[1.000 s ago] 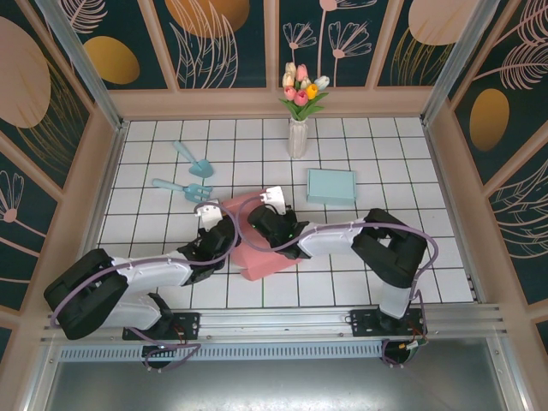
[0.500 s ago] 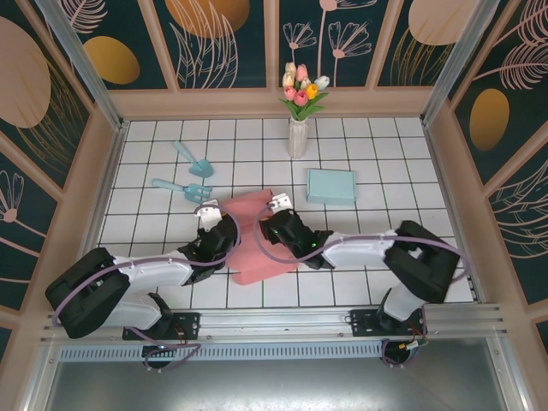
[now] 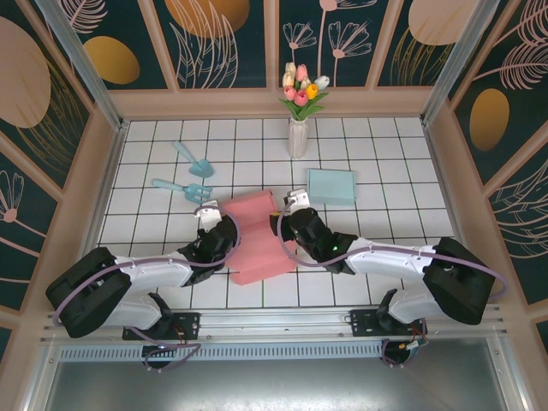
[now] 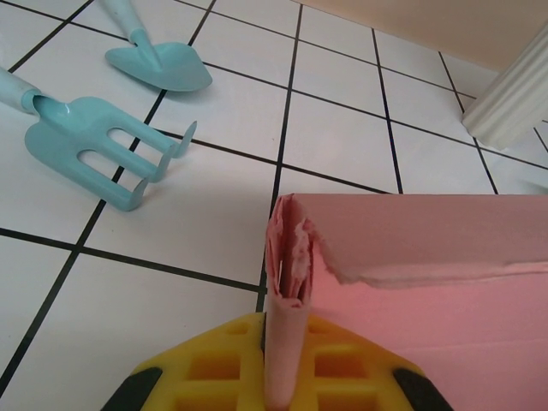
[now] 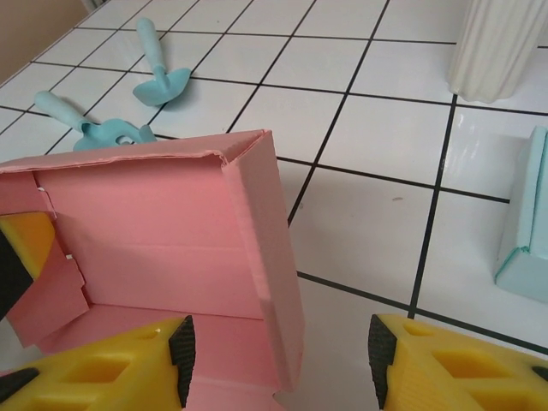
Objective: Fold the paper box
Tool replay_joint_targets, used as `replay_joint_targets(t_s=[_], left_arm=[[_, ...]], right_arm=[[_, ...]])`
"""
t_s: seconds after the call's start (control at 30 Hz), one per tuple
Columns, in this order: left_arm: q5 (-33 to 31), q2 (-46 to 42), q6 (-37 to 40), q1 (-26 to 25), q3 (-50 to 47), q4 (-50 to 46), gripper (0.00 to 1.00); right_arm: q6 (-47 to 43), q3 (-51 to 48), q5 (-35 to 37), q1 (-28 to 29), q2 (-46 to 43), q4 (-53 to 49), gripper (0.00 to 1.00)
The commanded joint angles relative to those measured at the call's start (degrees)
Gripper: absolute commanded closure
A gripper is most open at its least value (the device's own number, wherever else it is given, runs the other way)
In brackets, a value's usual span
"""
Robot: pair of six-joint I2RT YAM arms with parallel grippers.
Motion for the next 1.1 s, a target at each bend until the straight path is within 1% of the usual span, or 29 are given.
replay_joint_targets(t_s=[0.0,0.17,0.23,0.27,0.3,0.37,0.47,0.53,0.63,0.73,0.8,0.9,0.97,1.07], left_arm=[[0.6,0.9,3.9,-0.2,0.4,2.1,1.0],[0.8,0.0,7.3,-0.1,1.4,1.4,1.0],[5.1,0.7,13.8,0.0,2.9,2.1,1.0],[7.7,2.1,17.8,0.0,5.3,0.1,1.0],[8.8,3.8,19.7,0.0,8.1,-3.5,1.0],[10.6,6.5,21.9,0.0,12.9,-8.9,1.0],[14.5,8.8,25.9,0.0,16.3,-10.3,1.0],[18.4,9.9,28.1,0.0,19.3,-13.6,1.0],[23.4,12.4,31.5,0.0,26.6,-24.1,1.0],[20.9,15.6,33.9,-0.1,33.7,-37.5,1.0],[20.5,17.3,35.6,-0.1,38.7,-46.0,1.0],[22.5,20.4,36.7,-0.1,42.9,-54.5,1.0],[23.1,24.4,37.3,-0.1,46.6,-60.2,1.0],[22.2,29.5,38.7,-0.2,51.8,-67.8,1.0]], right_arm=[[0.4,1.7,-0.9,-0.1,-2.8,-3.1,0.42],[1.5,1.7,3.5,0.0,-11.6,-12.3,0.42],[1.4,1.1,4.9,0.0,-17.1,-15.9,0.42],[1.4,0.5,5.2,0.0,-20.3,-17.4,0.42],[1.4,-0.2,5.3,0.0,-23.2,-18.1,0.42],[0.8,-2.6,4.9,-0.1,-29.1,-17.6,0.42],[-1.7,-5.4,5.8,-1.5,-35.5,-17.7,0.39],[-1.2,-6.4,6.3,-2.8,-39.3,-18.9,0.39],[-1.3,-9.4,5.0,-4.2,-46.2,-17.8,0.39],[-1.8,-13.4,4.5,-5.4,-53.7,-16.1,0.36],[-0.5,-14.7,4.2,-6.2,-57.7,-16.9,0.35],[1.2,-14.7,1.2,-6.7,-61.8,-18.2,0.35],[2.0,-15.1,1.1,-6.8,-63.4,-18.8,0.35],[2.3,-15.1,1.6,-6.7,-64.6,-19.6,0.35]])
